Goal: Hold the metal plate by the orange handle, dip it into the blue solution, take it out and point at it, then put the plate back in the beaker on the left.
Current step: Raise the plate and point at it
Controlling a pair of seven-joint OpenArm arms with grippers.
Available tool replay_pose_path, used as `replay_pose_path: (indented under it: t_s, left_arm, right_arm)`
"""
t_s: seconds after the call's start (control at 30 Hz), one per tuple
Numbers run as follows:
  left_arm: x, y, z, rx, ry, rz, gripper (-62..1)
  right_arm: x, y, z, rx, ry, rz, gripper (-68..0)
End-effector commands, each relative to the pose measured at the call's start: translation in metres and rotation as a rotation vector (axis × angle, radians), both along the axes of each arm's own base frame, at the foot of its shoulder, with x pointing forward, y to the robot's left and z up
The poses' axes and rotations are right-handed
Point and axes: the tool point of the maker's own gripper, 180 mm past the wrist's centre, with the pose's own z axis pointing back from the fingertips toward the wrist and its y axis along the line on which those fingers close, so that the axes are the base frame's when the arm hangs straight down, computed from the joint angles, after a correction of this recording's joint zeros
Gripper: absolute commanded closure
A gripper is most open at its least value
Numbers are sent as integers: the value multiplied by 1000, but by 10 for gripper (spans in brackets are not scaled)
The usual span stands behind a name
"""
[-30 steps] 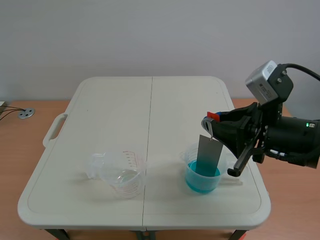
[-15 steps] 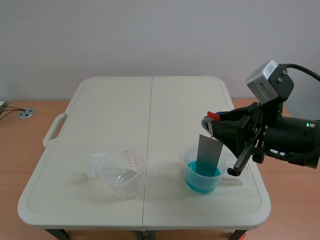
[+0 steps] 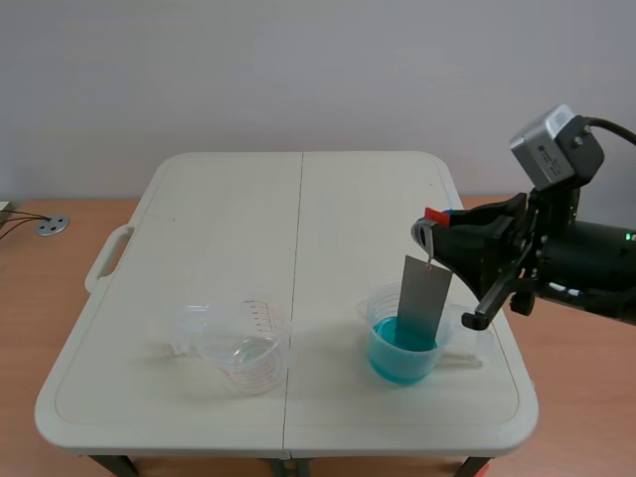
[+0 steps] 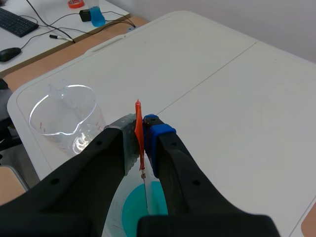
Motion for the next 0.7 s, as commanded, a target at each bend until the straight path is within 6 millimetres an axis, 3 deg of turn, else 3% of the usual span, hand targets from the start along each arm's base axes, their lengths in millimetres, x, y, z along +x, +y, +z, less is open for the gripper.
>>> replay_pose_path:
  t_s: [0.0, 0.43, 0.67]
  left_arm:
    - [4, 0, 3, -1, -14, -5, -19]
    - [10, -1, 6, -10, -48, -7, -19]
    - [48, 20, 30, 43, -164, 11, -19]
  right_arm:
    - [4, 2, 23, 28, -60, 14, -13]
    - [0, 6, 49, 74, -65, 49, -13]
    - [-3, 8, 63, 94, -81, 70, -13]
